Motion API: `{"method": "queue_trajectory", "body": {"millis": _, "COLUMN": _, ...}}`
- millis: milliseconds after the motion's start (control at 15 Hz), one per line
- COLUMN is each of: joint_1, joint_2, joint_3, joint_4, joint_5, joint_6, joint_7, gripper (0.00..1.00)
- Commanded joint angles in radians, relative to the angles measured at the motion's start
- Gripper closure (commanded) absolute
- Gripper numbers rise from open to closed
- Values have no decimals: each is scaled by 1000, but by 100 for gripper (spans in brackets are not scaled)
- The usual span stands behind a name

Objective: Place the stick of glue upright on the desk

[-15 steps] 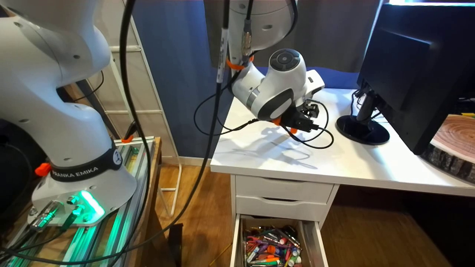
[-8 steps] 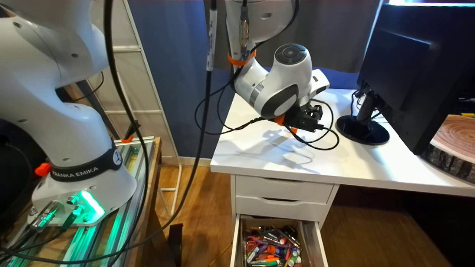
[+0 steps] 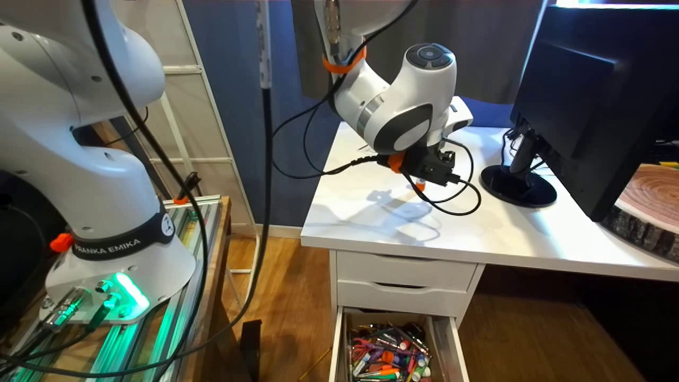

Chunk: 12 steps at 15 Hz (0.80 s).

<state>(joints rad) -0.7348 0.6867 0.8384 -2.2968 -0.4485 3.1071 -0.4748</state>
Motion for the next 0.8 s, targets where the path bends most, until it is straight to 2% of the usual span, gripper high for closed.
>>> {"method": "queue_trajectory", "body": {"millis": 0, "joint_1": -117, "joint_2": -133, "joint_3": 92, "joint_4": -79, "joint_5": 106, "joint_6": -115, "joint_7": 3, "gripper": 0}}
{"method": "queue_trajectory", "body": {"millis": 267, "joint_1": -271, "joint_2": -271, "joint_3": 208, "joint_4": -120, "joint_5": 252, "joint_6": -274, "joint_7": -17, "gripper": 0}}
{"method": "queue_trajectory", "body": {"millis": 400, "joint_1": -286, "joint_2": -394, "joint_3": 207, "joint_4": -143, "joint_5": 326, "joint_6": -314, "joint_7": 30, "gripper": 0}}
{"method": "queue_trajectory", "body": {"millis": 467, "joint_1": -331, "joint_2": -428, "joint_3": 241, "joint_4": -161, "joint_5": 298, "joint_6": -326, "joint_7": 83, "gripper": 0}}
{"method": "queue_trajectory", "body": {"millis": 733, "joint_1": -393, "joint_2": -621, "joint_3": 325, "joint_4": -222, "joint_5": 351, "joint_6": -362, "joint_7": 185, "gripper": 0}}
